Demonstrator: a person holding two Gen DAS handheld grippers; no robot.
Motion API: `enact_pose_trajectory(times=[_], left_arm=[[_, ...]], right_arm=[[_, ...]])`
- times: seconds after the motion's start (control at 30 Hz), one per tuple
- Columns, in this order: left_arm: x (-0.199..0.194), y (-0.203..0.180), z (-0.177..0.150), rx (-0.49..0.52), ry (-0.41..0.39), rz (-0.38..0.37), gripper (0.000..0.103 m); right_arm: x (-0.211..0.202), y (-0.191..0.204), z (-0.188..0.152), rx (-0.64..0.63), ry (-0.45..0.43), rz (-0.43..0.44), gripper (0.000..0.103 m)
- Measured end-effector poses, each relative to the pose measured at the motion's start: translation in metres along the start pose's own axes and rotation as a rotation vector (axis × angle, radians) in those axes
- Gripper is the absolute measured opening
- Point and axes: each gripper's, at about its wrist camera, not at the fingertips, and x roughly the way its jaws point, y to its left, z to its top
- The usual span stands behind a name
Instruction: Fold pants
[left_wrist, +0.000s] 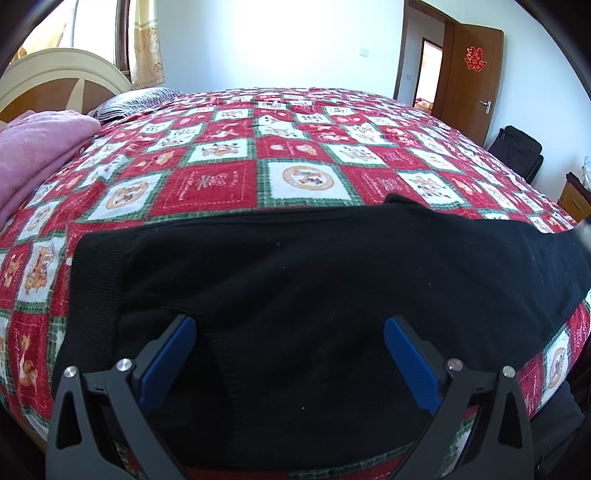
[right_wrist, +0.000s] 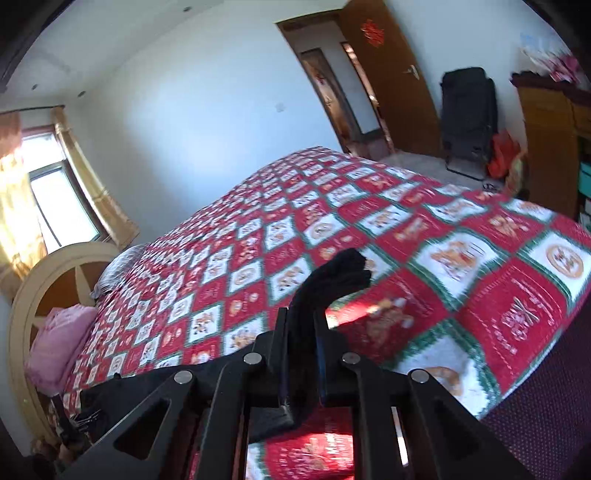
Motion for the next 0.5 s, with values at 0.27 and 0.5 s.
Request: enact_pose_trajectory(times=[0.27, 0.5], left_arm=[[-0.006, 0.000, 0.003, -0.017, -0.013, -0.019, 0.103], [-0.017, -0.014, 0.013, -0.023, -0.018, -0.165, 0.103]], right_arm=[[0.009, 0.052, -0.003, -0.112, 0.016, 0.065, 0.012], [0.021, 0.110, -0.019, -0.235, 0.062, 0.153, 0.012]])
